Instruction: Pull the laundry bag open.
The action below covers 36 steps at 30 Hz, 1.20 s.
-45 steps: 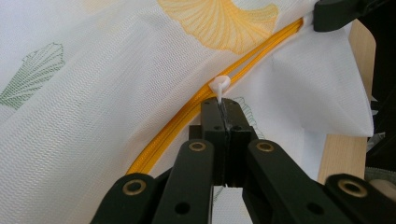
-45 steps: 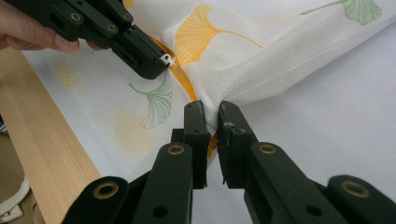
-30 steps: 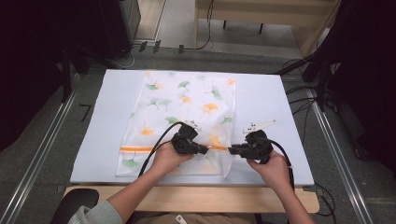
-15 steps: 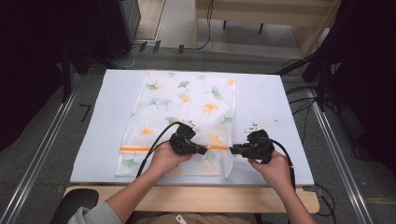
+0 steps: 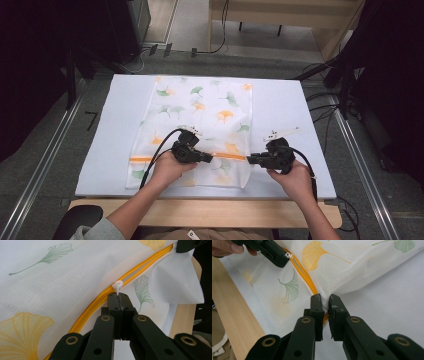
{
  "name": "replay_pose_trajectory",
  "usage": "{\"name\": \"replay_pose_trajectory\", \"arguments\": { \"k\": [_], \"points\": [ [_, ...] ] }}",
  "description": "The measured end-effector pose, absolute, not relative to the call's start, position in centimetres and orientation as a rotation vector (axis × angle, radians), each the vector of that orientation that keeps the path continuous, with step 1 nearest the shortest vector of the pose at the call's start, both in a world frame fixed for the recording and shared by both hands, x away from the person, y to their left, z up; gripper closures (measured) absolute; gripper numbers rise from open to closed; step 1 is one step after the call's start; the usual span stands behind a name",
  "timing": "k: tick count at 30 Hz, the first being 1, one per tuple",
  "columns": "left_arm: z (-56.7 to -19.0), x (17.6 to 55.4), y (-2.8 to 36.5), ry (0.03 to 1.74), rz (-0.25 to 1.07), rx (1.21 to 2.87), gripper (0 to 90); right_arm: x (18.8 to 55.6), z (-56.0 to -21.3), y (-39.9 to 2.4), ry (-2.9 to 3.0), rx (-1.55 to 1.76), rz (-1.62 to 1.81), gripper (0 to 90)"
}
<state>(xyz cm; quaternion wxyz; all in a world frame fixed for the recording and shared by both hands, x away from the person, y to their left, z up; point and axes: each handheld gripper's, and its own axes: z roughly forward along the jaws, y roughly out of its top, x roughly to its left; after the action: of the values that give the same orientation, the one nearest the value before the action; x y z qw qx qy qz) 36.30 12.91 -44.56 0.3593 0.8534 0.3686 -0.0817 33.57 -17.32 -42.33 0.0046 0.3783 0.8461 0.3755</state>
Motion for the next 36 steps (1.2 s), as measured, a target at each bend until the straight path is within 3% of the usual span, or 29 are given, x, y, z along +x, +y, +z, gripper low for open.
{"name": "replay_pose_trajectory", "arguments": {
  "k": [36],
  "points": [
    [-44.8,36.5,15.2,1.016,-0.204,2.198,90.0,34.0,-42.2,-17.4,2.670,1.179,1.164,84.8]
  ]
}}
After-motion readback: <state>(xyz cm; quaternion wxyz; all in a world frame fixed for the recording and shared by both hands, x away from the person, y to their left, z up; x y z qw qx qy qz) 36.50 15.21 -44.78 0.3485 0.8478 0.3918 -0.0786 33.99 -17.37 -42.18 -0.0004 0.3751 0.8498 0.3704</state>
